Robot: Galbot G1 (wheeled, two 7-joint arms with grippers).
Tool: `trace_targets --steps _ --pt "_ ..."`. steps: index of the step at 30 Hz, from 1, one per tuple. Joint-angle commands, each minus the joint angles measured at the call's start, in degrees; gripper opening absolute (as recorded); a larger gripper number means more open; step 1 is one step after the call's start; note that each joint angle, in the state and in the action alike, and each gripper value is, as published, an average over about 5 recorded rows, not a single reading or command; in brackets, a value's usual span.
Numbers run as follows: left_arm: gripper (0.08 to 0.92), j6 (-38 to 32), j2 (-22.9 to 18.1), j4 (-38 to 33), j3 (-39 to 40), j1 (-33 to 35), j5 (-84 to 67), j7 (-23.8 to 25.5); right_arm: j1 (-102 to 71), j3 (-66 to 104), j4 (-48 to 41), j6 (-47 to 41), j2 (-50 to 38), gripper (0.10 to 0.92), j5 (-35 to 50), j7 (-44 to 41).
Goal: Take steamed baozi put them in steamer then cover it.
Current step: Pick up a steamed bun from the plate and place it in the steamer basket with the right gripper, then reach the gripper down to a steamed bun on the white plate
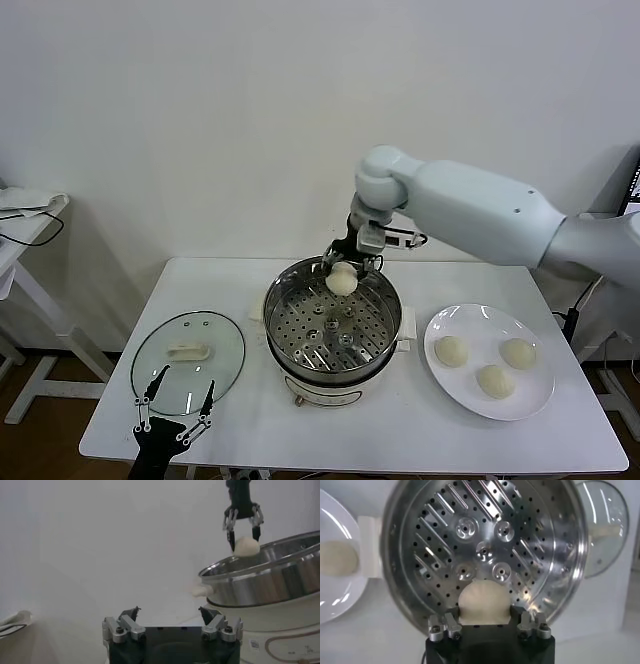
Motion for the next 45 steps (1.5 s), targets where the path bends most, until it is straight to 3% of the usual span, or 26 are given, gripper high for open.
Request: trace_targets --steps 1,11,21,27,33,38,45 --pt "0.823 0.05 0.08 0.16 -0.06 -0.25 -0.22 -0.05 -4.21 -0.15 -4.99 1.58 4.5 0.67 -4.55 0.85" --pt "0.823 0.14 -0.01 0.36 -0.7 -0.74 -0.71 -0.15 -5.28 0.88 -7.73 1.55 6.2 0.679 -6.92 2.56" --pt "0.823 0.39 0.0 -0.01 -0.5 -0.99 -0.76 -0.08 -2.64 3.61 -1.8 -0.83 0.58 0.819 -1.7 0.52" --pt "0.823 0.34 0.28 -0.43 -0.34 -0.79 -0.68 0.0 3.57 7.19 3.86 -16.01 -10.23 0.823 16.41 -10.61" --pt "0.823 0.11 0.5 -0.26 0.15 -0.83 -0.54 0.07 10.72 0.29 -0.82 -36.76 -19.8 0.823 30.56 -16.43" --pt "0.823 0.14 0.58 -0.44 0.57 -1.0 -0.46 0.05 9.34 -8.38 -3.17 -42.6 -26.73 0.823 34.9 -10.8" --pt "0.823 0.4 0.7 -1.04 0.6 -1.0 -0.39 0.03 2.65 -14.54 -1.96 -44.36 -32.19 0.823 34.1 -4.0"
